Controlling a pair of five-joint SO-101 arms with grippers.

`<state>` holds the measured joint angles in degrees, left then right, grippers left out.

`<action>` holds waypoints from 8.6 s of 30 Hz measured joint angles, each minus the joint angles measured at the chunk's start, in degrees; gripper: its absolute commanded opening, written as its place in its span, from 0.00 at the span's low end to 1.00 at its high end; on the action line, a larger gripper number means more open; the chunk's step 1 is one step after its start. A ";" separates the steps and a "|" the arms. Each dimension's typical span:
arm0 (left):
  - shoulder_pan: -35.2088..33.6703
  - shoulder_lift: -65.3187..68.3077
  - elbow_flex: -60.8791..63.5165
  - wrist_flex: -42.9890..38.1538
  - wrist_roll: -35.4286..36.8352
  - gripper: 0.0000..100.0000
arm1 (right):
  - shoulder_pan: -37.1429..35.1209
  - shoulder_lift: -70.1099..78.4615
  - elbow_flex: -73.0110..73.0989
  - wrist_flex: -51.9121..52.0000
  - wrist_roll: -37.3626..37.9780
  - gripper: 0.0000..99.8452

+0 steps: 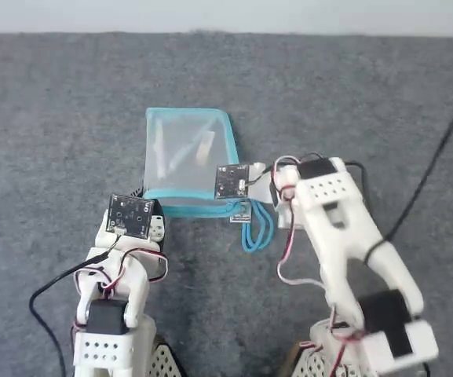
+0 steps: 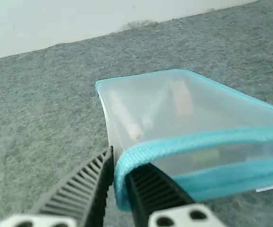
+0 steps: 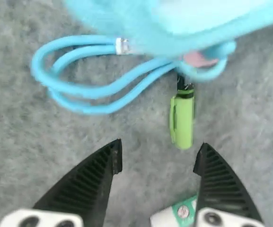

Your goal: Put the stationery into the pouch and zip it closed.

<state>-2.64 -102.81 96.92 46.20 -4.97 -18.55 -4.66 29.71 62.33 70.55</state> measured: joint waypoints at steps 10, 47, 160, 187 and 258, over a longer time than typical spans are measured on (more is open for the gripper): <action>0.00 0.00 0.00 0.00 0.00 0.01 | 5.54 15.91 -9.14 -0.97 2.64 0.25; 0.00 0.00 0.00 0.00 0.00 0.01 | 10.81 18.99 -11.34 7.21 -27.52 0.01; 0.18 0.00 0.00 -0.09 0.00 0.01 | -10.55 -3.87 -14.15 28.13 -55.82 0.01; 9.41 0.00 0.00 1.67 -1.58 0.01 | -10.99 -0.70 -23.56 30.07 -57.32 0.01; 4.13 0.00 0.00 2.81 -0.62 0.01 | -24.79 -12.66 5.80 -15.74 -52.40 0.11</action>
<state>1.49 -102.81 96.92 49.01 -5.58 -43.34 -17.32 35.52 46.59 18.15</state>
